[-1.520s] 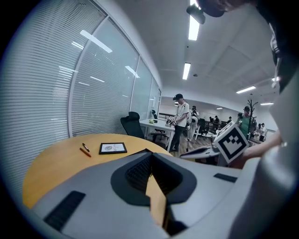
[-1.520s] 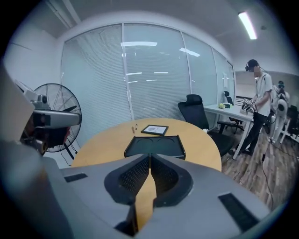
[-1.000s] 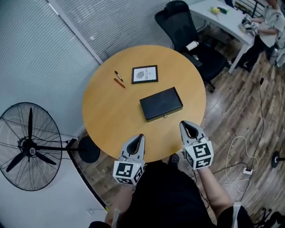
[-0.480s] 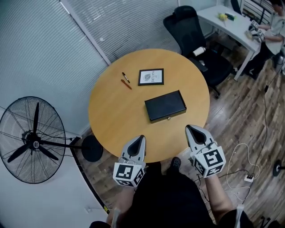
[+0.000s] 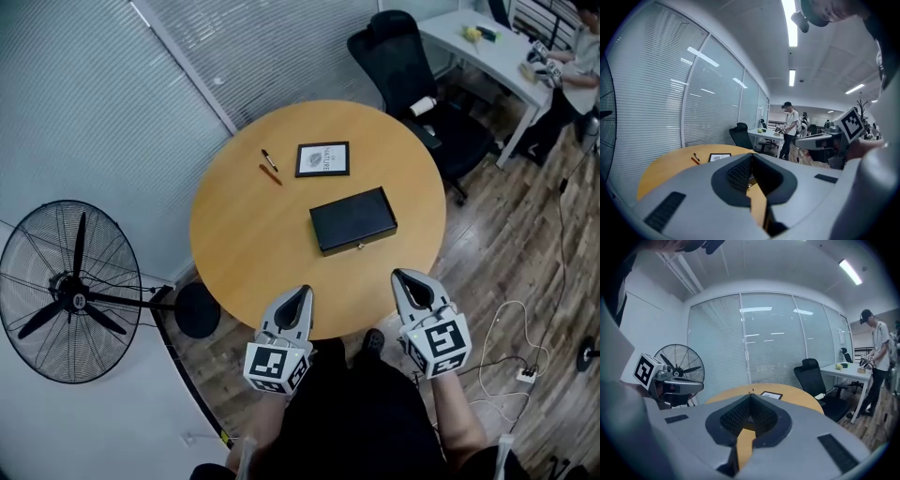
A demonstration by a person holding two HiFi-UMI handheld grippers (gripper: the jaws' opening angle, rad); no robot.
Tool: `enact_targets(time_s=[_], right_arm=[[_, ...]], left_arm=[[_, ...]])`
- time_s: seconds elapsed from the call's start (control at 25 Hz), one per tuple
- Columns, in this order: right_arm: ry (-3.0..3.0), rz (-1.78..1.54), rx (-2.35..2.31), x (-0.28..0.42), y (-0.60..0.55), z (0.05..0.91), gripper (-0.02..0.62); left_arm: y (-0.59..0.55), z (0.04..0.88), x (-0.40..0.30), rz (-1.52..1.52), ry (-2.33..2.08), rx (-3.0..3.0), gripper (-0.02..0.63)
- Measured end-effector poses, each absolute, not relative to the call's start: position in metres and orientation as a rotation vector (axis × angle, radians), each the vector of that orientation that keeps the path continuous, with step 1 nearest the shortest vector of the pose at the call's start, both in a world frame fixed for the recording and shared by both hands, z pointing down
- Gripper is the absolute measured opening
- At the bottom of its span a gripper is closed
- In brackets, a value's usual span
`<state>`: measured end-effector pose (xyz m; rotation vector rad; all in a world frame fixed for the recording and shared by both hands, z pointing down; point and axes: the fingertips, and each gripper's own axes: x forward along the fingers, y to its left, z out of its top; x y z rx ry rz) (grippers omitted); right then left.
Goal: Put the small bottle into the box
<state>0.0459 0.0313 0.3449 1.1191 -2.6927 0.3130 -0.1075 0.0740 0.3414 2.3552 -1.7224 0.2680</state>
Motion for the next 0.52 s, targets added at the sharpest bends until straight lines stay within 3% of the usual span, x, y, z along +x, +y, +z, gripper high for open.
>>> enact_targets(time_s=[0.52], right_arm=[[-2.679,0.285,1.100,0.0500,0.0276,0.3502,0.008]], left_arm=[[0.0691,0.3461,-0.1014,0.250,-1.723,2.341,-0.002]])
